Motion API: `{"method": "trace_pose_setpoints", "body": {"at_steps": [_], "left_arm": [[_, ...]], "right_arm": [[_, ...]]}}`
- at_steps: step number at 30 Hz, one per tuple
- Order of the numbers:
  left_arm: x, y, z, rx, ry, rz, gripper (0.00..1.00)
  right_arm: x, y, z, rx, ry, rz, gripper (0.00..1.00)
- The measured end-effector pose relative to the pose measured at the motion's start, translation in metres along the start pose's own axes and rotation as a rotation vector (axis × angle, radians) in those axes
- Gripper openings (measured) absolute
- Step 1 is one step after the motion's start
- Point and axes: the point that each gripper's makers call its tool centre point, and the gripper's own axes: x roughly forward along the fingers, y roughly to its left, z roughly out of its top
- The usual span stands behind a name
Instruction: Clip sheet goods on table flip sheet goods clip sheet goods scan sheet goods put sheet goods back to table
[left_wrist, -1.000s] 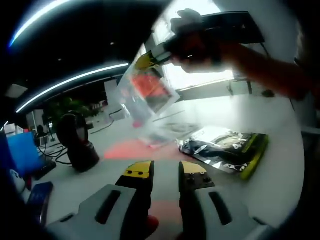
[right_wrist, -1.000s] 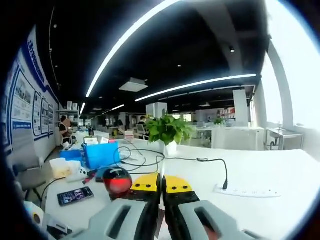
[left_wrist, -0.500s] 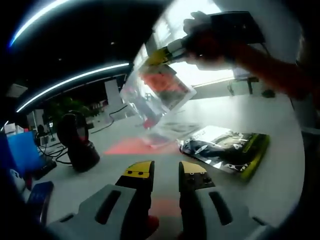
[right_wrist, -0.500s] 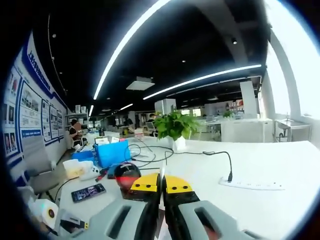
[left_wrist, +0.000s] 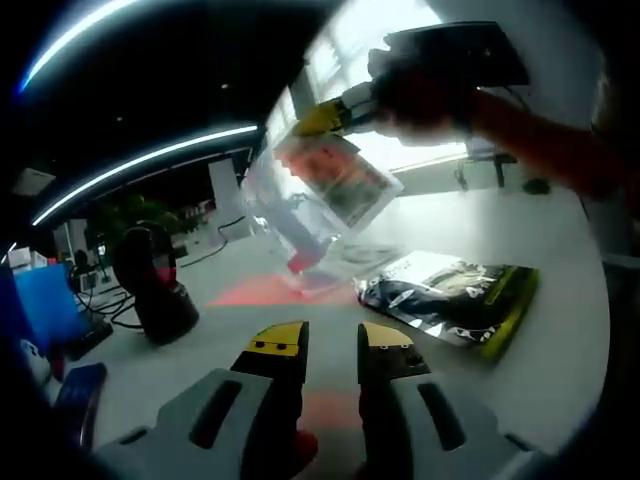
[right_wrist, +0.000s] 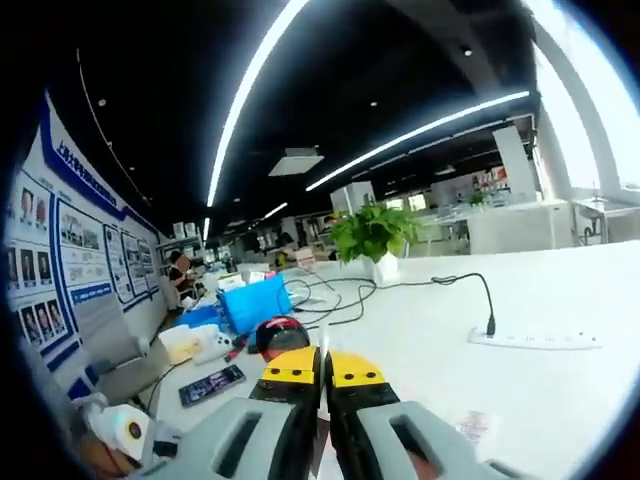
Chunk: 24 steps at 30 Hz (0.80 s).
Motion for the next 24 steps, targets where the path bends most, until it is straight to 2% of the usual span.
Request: {"method": "trace_pose_setpoints", "body": {"at_steps": [2,6,7,9,10,17,24], "left_arm": [[0.0,-0.001,0.001,0.001,0.001,0.0,0.13],[-0.001,-0.001,0.001,0.002,0.002,0.0,0.13],[0.0,-0.001,0.001,0.003,0.002,-0.001,0.13],[0.0,-0.002,0.001,0.003,0.003,-0.002,0.13],[0.0,-0.002,0.001,0.003,0.004,-0.002,0.13],[0.0,-0.002,0.001,0.005,0.006,-0.002,0.13],[0.0,-0.002,0.002,0.005,0.005,-0.004,0.13]], "right_arm": [[0.001,-0.005,-0.004,0.025,0.005,-0.002,0.0],[0.002,-0.02,-0.007,0.189,0.01,0.019,0.0],[0.002,-0.023,-0.007,0.204,0.008,0.015,0.0],[0.001,-0.032,-0.009,0.189,0.016,0.003,0.0],[-0.002,-0.04,-0.01,0.183,0.027,-0.027,0.0],[-0.003,-0.057,-0.015,0.153,0.069,-0.061,0.0],[0.005,-0.076,-0.029,0.097,0.137,-0.103,0.0]]}}
